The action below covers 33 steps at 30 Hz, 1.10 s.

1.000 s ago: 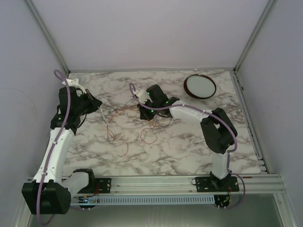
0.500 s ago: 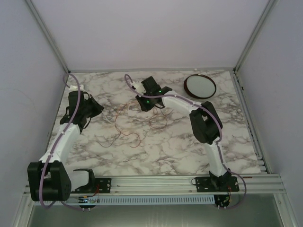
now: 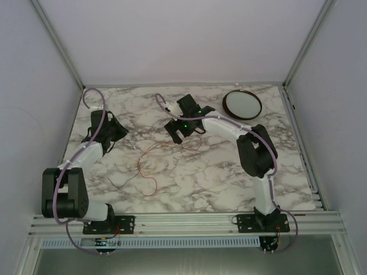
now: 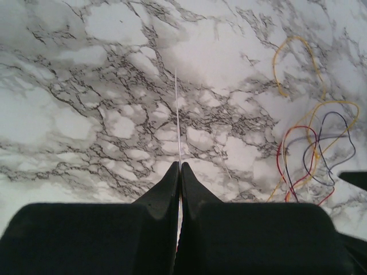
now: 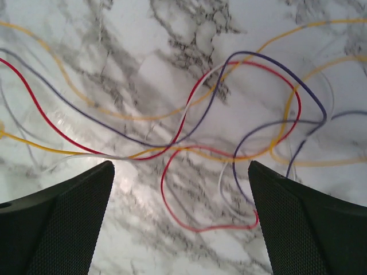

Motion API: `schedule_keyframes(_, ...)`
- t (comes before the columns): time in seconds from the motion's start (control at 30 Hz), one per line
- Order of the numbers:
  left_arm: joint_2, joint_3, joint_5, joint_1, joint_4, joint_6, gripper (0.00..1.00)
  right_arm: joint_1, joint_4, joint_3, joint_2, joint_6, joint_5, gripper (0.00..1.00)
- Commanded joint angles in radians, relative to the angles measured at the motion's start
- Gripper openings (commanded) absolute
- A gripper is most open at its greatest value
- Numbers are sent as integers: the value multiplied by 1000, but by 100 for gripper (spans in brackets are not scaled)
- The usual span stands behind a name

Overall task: Zip-tie the wires
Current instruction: Place the cable at the center of the board, then reset both arms

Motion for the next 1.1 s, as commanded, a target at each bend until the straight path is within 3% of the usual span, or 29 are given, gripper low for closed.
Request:
schedule_keyframes(0.0,67,63,-8,7,72,2,0,-9,10,-91,-149,-30,20,99)
schedule_keyframes(0.13,119,75,-31,9,93,3,6,-20,107,-236,-292,-8,100,99)
schedule_keyframes(0.2,143,77,-39,13,93,6,20,-35,179,-321,-377,10,142,99)
schedule_keyframes(0.3,152,72,-27,18,107,-1,52,-75,298,-471,-513,47,215,99)
schedule_keyframes(0.47,105,60,-27,26,113,-6,95,-194,456,-672,-716,122,296,99)
schedule_keyframes(0.5,87,57,-27,28,113,-8,99,-223,478,-705,-742,137,296,99)
schedule_keyframes(0.73,-110,-59,-17,38,200,-35,100,-438,616,-892,-855,223,300,99)
schedule_keyframes(0.87,-297,-201,-49,38,347,-42,100,-535,738,-1006,-890,265,358,99)
schedule_keyframes(1.07,-626,-452,-151,37,545,-86,100,-570,989,-1189,-868,177,394,99)
